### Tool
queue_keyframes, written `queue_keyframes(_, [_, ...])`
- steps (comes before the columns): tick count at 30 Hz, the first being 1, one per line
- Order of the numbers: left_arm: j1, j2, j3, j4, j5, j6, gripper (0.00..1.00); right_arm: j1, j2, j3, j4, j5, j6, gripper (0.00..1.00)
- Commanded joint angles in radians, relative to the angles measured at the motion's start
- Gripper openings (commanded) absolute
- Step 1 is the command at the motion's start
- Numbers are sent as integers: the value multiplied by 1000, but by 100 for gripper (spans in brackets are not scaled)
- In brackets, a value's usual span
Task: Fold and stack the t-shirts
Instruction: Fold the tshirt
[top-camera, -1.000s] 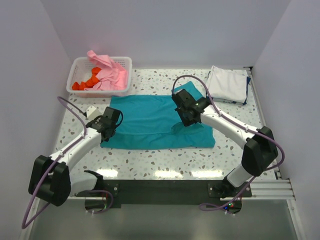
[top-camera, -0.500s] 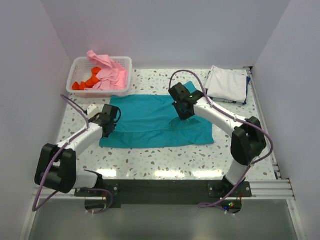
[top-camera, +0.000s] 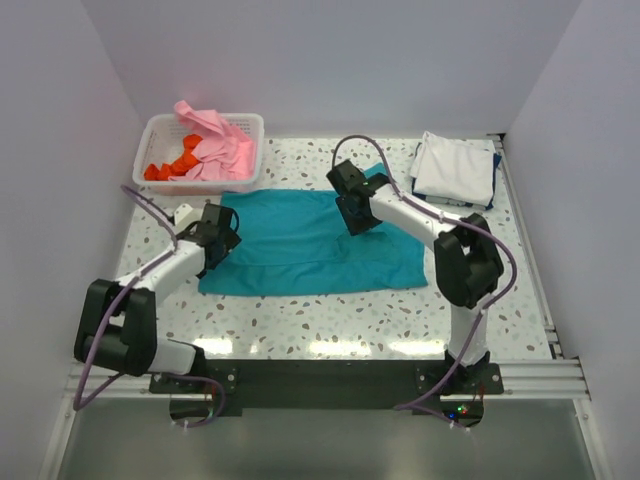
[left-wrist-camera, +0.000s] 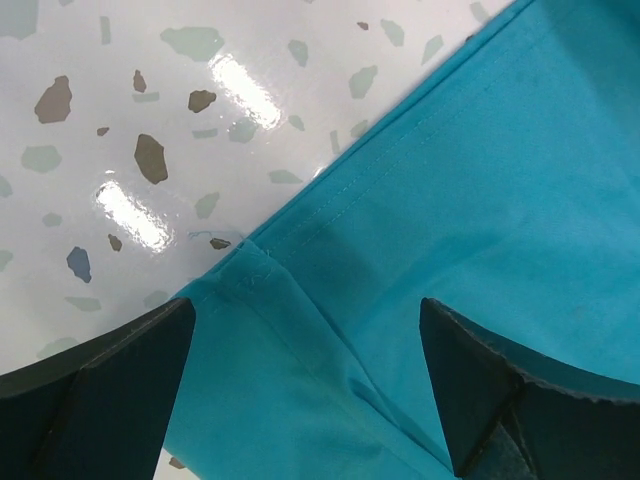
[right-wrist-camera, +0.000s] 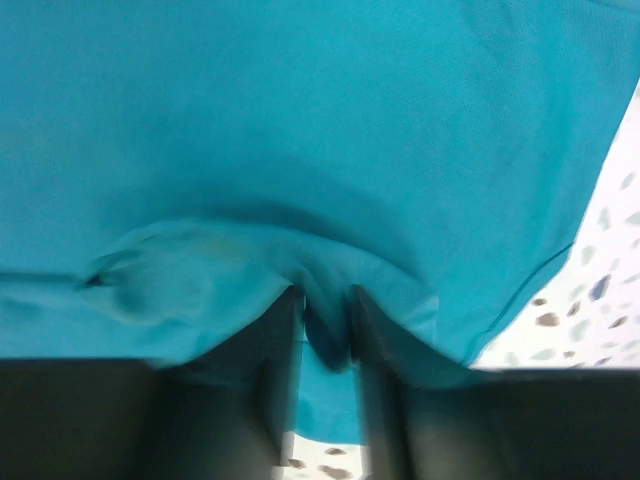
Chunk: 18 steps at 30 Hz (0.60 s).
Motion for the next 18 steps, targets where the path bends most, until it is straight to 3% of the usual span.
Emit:
queue_keyframes(1, [9, -81, 45, 25, -21, 19, 100, -15, 30, 98, 41, 67, 11, 47])
queue_keyframes(2, [9, -97, 48, 17, -24, 25, 100, -15, 39, 137, 27, 79, 16, 64])
queue_keyframes(3, [9, -132, 53, 13, -23, 29, 100, -15, 48, 151, 12, 105, 21, 99])
queue_keyframes(7, [9, -212, 50, -20, -6, 57, 100, -15, 7, 162, -8, 88, 44, 99])
queue_keyframes(11, [9, -261, 24, 12, 83, 129, 100, -15, -134, -29, 73, -36, 88, 99])
queue_keyframes(14, [9, -263, -10, 127, 239, 239, 100, -15, -238, -187, 125, -160, 128, 99])
queue_keyframes(18, [7, -189, -18, 210, 428, 285, 100, -17, -321, -354, 173, -209, 186, 99])
